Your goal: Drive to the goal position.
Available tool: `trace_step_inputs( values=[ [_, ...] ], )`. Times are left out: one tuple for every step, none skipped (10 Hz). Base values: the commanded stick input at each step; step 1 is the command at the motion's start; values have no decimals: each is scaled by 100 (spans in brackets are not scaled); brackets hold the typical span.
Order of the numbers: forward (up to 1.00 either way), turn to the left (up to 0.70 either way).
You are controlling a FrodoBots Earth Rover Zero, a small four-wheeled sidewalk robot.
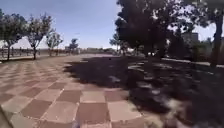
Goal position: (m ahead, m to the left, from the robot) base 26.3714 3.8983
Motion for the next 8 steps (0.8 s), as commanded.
trace_step_inputs(
  values=[
    [100, 0],
    [100, 0],
    [100, 0],
    [100, 0],
    [100, 0],
    [100, 0],
    [100, 0],
    [100, 0]
  ],
)
